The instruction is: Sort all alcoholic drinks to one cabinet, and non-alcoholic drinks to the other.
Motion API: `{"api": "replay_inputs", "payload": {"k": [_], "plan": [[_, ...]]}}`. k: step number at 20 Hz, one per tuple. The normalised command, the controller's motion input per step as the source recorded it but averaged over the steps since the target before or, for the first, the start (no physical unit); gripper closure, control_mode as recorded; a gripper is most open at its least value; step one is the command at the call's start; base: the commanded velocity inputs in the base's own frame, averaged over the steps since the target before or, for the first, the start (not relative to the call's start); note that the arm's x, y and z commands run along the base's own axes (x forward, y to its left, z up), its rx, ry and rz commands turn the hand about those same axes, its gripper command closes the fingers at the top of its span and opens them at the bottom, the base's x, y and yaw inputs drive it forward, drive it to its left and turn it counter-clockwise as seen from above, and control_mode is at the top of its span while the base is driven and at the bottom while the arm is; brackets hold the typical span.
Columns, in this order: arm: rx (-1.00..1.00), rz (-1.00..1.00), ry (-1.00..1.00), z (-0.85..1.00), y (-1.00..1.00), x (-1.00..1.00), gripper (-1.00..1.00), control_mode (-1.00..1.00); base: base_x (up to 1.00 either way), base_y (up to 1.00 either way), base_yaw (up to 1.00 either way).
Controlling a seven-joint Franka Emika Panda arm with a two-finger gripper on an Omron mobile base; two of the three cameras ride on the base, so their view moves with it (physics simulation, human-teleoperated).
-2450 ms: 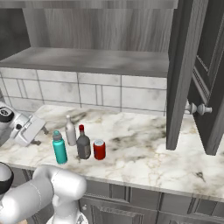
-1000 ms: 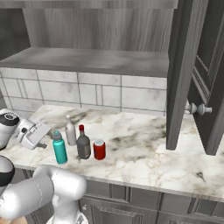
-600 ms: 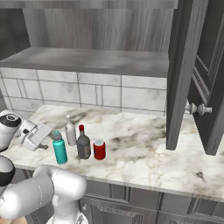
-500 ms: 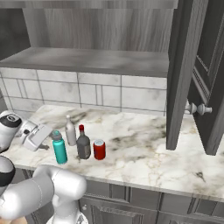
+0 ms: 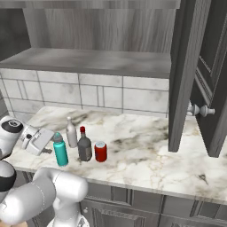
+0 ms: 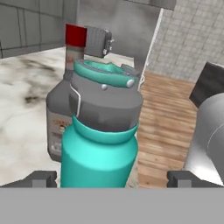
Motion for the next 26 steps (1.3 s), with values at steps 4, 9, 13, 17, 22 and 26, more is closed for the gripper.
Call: {"api": "replay_inputs", "payload": {"k": [4,9,13,17,22,26], "plan": [[-0.02,0.07,0.02,-0.08,-0.01,0.00,-1.00,-1.00,0.00,0.00,0.00],[-0.03,0.07,0.00,0.00,-0.03,0.00,-1.00,-1.00,0.00,0.00,0.00],[-0.02,0.05,0.00,0.00,-0.01,0.00,-1.00,-1.00,0.00,0.00,0.00],[-0.03,0.03,0.02,0.00,-0.02,0.00,-1.00,-1.00,0.00,0.00,0.00],[-0.03,0.01,0.03,-0.03,-0.07,0.00,-1.00,-1.00,0.00,0.00,0.00],[-0.03,0.00,0.03,0.00,-0.06,0.00,-1.00,-1.00,0.00,0.00,0.00]]}}
